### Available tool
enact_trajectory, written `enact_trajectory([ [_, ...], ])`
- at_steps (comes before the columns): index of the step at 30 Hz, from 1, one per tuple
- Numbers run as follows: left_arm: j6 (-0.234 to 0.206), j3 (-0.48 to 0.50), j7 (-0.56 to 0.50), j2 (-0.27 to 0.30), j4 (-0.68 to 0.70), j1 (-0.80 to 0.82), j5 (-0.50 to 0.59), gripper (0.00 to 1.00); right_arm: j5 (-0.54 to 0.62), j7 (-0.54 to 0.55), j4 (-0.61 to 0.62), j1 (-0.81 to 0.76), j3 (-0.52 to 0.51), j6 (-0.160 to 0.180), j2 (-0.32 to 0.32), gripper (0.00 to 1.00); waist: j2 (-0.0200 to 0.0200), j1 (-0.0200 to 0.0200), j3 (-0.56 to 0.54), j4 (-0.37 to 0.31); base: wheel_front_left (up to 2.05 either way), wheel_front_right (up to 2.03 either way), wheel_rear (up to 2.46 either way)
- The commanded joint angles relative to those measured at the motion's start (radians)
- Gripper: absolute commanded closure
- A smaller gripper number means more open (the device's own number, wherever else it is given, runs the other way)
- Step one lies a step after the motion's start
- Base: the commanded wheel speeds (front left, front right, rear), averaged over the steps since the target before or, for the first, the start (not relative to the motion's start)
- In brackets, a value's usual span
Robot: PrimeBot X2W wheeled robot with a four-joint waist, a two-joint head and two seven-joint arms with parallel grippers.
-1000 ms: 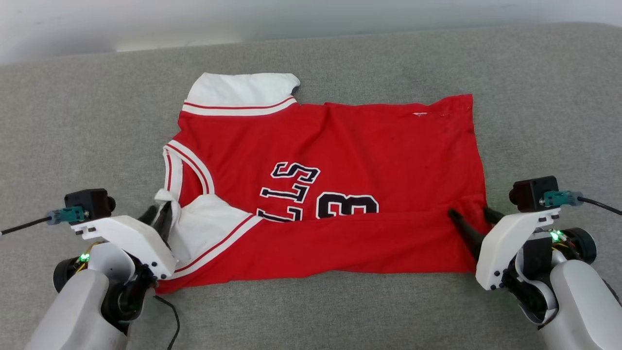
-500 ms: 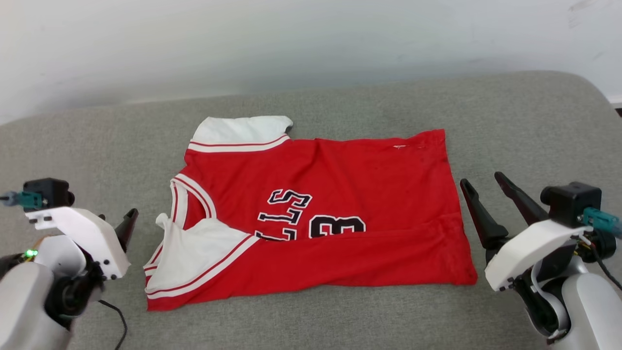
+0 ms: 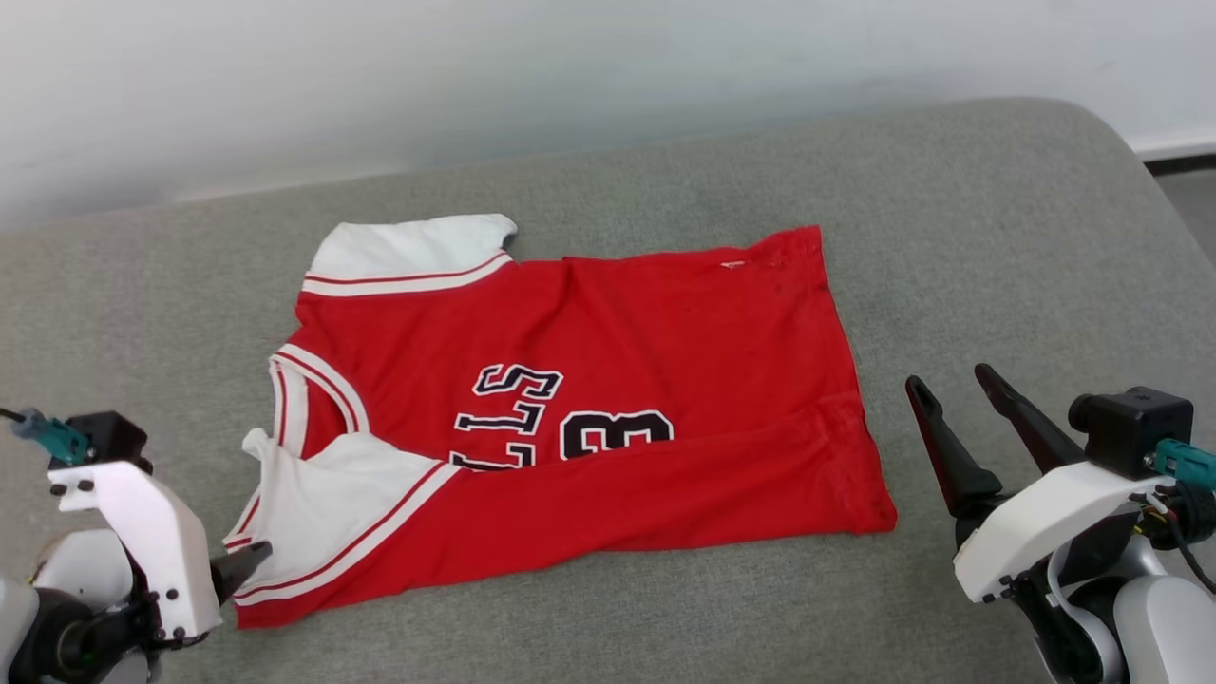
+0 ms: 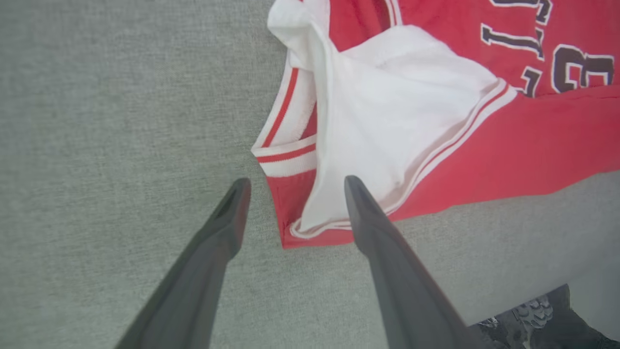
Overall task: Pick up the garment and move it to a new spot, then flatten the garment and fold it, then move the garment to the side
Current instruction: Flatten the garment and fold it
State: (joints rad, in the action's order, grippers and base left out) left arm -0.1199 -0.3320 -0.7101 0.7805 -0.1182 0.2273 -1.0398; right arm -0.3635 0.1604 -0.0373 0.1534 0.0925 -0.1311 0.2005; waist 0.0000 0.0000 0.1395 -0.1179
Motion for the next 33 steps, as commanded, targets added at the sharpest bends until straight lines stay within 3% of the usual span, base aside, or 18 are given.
enact_trajectory([
  [1, -0.011, 0.005, -0.004, 0.006, 0.011, -0.019, -0.008, 0.0, 0.005, 0.002, 0.009, -0.002, -0.001, 0.001, -0.01, 0.0, 0.0, 0.0, 0.03, -0.02, 0.0, 0.0, 0.0],
  [7, -0.018, 0.005, -0.007, -0.03, -0.028, -0.063, -0.052, 0.0, -0.003, 0.004, 0.013, 0.027, 0.0, 0.001, -0.024, 0.0, 0.0, 0.0, 0.08, -0.039, 0.0, 0.0, 0.0],
  [10, -0.019, 0.013, -0.005, -0.077, -0.065, -0.066, -0.09, 0.0, -0.008, 0.007, 0.006, 0.033, -0.001, 0.001, -0.022, 0.0, 0.0, 0.0, 0.088, -0.04, 0.0, 0.0, 0.0],
  [11, -0.008, 0.003, -0.017, -0.085, -0.073, -0.07, -0.1, 0.53, -0.011, 0.009, 0.004, 0.033, -0.001, 0.001, -0.019, 0.0, 0.0, 0.0, 0.088, -0.04, 0.0, 0.0, 0.0],
  [13, 0.002, -0.002, -0.025, -0.105, -0.083, -0.073, -0.12, 1.0, -0.023, 0.026, -0.006, 0.032, -0.007, 0.001, -0.012, 0.0, 0.0, 0.0, 0.084, -0.037, 0.0, 0.0, 0.0],
  [21, 0.037, 0.013, 0.001, -0.112, -0.068, -0.028, -0.123, 1.0, -0.096, 0.171, -0.011, 0.05, -0.012, 0.001, 0.039, 0.0, 0.0, 0.0, 0.053, -0.005, 0.0, 0.0, 0.0],
  [30, 0.038, 0.02, 0.048, -0.087, 0.023, 0.035, -0.063, 1.0, -0.162, 0.523, -0.066, 0.087, 0.002, 0.001, 0.102, 0.0, 0.0, 0.0, 0.057, 0.04, 0.0, 0.0, 0.0],
  [33, 0.035, 0.013, 0.05, -0.094, 0.055, 0.057, -0.052, 1.0, -0.175, 0.578, -0.102, 0.11, 0.001, 0.001, 0.099, 0.0, 0.0, 0.0, 0.077, 0.062, 0.0, 0.0, 0.0],
])
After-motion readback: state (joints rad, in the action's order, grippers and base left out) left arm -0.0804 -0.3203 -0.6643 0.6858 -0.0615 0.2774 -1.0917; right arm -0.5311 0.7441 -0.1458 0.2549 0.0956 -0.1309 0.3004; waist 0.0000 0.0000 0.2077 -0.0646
